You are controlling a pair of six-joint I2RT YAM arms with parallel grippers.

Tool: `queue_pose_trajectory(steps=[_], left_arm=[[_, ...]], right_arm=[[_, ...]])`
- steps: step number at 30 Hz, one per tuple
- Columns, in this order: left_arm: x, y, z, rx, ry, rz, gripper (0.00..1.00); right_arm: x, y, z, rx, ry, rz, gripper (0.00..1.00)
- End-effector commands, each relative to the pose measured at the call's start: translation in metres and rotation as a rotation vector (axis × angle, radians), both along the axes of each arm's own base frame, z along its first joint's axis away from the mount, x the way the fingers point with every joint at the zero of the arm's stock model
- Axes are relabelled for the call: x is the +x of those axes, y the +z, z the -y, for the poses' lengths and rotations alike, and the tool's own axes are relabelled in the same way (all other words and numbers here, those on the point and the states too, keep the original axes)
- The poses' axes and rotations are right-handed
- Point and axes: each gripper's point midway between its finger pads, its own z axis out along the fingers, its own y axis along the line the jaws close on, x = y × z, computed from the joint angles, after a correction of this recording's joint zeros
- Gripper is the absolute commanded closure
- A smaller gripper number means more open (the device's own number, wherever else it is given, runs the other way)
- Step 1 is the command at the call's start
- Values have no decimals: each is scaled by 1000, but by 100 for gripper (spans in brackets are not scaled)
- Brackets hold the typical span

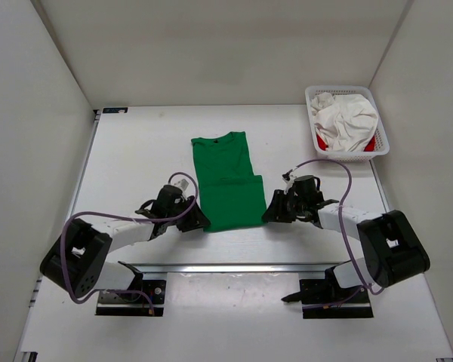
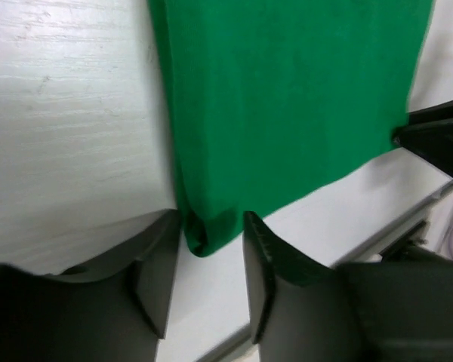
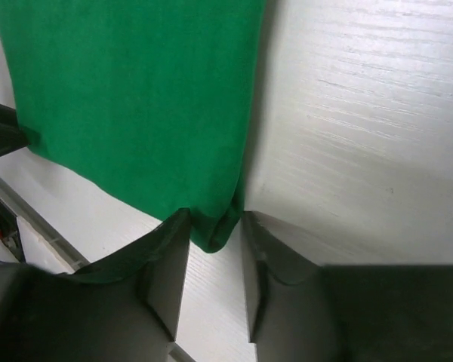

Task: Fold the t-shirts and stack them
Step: Grab one side of the 2/3 rectangular tshirt with both arms

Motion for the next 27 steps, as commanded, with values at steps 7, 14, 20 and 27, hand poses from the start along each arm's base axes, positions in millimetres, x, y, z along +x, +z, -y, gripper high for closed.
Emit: queue_pose_trajectory(steps=[7,14,20,27], left_arm=[[-21,-25,-1,59,-35,-74,66],[-34,-31,-6,66,-53,-119,94],[-63,-13,-27,76,-80,-113,100],[-37,57,-28,-47,-39,-21,100]], right_arm=[[-2,-5,-12,44,39,-16,86],[-21,-5,-18,26,77,-15,100],[-76,-6,-21,-23,124,-89,100],[-49,63,-31,13,127,56,100]])
